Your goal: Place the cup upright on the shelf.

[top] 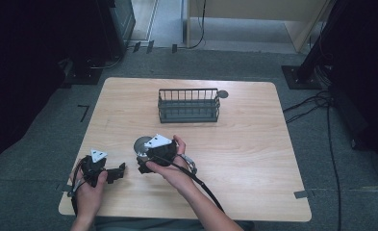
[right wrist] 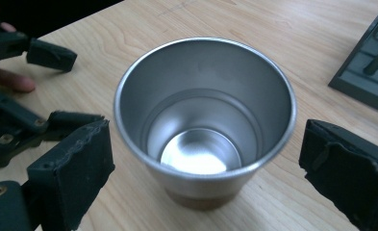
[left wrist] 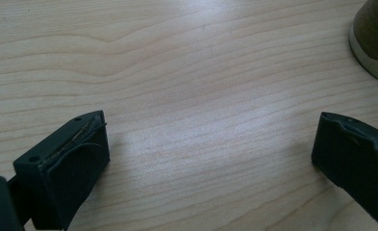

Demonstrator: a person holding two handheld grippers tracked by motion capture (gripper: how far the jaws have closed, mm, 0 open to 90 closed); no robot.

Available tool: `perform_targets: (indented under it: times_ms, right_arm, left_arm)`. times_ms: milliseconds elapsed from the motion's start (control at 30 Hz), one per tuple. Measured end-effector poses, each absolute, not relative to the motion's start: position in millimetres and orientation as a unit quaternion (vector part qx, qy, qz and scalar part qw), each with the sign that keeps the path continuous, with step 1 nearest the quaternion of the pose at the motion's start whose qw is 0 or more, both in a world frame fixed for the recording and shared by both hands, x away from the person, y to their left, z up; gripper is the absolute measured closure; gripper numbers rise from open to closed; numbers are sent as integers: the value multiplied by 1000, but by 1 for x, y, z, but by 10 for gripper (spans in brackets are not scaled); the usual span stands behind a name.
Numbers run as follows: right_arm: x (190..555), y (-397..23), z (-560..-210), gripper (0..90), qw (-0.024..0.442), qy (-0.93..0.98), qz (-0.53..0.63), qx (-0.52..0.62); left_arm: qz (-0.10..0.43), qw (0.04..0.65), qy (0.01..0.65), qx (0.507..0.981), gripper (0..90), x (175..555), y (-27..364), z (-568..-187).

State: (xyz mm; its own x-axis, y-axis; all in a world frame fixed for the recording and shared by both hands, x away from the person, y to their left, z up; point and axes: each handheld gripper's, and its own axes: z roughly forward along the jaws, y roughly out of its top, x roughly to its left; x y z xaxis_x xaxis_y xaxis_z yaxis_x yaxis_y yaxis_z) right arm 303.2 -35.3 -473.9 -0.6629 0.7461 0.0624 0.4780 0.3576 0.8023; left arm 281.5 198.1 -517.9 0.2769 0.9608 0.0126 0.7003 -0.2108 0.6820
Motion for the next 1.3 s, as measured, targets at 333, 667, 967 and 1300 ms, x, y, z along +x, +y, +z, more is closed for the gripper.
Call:
perform_targets:
  times_ms: [333, 667, 967, 1300]
  right_arm:
    - [317, -26, -489, 94, 141, 797, 429, 401]
    - [318, -26, -488, 184, 155, 796, 435, 392]
    - [320, -36, -478, 186, 159, 792, 448, 384]
    - [330, -56, -461, 186, 169, 781, 453, 396]
  left_arm:
    - [225, 288, 557, 746, 0, 281, 198, -518]
    - [225, 289, 557, 745, 0, 281, 198, -518]
    - [225, 289, 557, 745, 0, 282, 198, -518]
    - [225, 290, 558, 744, 0, 282, 198, -518]
